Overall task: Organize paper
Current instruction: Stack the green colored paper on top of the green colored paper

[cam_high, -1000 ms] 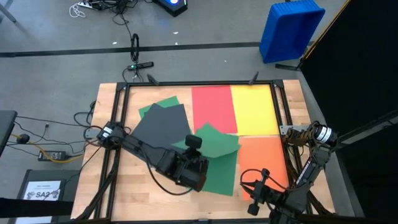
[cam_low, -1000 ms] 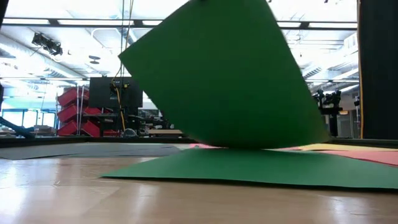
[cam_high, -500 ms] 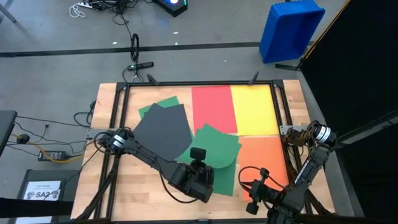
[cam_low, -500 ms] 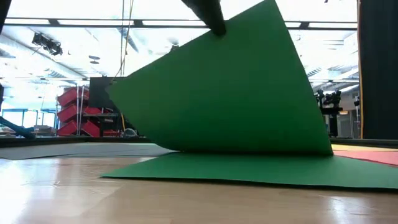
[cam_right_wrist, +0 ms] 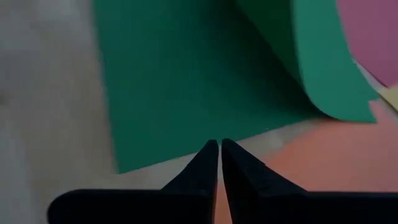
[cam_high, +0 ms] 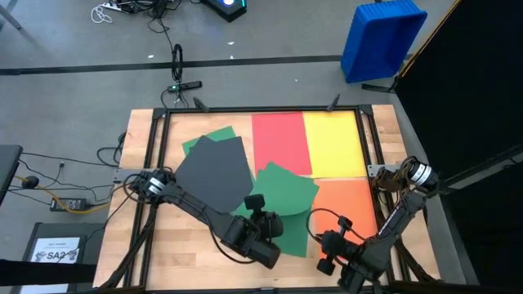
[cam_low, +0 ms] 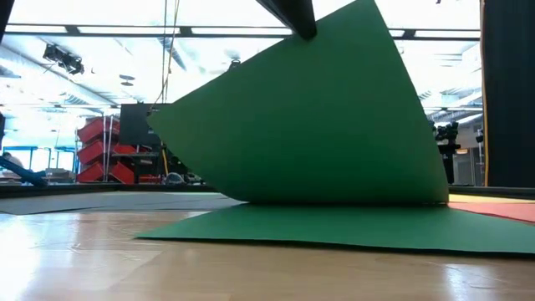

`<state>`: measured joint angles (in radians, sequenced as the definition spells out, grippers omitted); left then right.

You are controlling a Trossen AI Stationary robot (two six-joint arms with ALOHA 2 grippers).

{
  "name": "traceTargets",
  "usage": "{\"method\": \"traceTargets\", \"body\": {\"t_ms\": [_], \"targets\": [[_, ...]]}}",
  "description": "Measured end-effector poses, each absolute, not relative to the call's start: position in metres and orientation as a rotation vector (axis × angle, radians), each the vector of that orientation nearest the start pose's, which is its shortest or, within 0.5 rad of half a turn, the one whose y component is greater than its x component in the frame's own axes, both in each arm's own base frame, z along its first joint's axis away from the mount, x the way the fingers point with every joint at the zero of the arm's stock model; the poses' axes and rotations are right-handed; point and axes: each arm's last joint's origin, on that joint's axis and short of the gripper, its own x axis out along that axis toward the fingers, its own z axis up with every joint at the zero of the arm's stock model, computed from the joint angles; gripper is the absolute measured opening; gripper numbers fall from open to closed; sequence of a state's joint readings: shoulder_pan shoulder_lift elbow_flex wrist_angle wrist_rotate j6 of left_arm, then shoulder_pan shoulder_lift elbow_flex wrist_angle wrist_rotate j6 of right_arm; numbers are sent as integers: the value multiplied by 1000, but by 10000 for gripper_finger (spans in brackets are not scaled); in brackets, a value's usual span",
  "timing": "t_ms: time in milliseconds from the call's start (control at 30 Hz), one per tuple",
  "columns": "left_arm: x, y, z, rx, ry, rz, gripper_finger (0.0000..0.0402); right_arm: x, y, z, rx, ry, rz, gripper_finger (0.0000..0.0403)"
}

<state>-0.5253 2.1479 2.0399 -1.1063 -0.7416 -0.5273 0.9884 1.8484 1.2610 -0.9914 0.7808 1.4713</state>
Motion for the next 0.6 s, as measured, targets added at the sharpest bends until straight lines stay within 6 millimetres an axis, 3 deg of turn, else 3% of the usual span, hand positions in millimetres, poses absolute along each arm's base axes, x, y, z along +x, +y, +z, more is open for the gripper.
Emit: {"method": "traceTargets", "body": {"t_ms": [167,300,467,600], "targets": [[393,-209,274,192,875,435,0,209,250,183,176,810,-598,0],[393,-209,274,172,891,418,0,210,246,185,85,765,-602,0],[393,-210,273,161,902,403,0,190,240,196,127,616,-708,0],[394,-210,274,156,896,401,0,165,242,189,402,413,-669,0]]}}
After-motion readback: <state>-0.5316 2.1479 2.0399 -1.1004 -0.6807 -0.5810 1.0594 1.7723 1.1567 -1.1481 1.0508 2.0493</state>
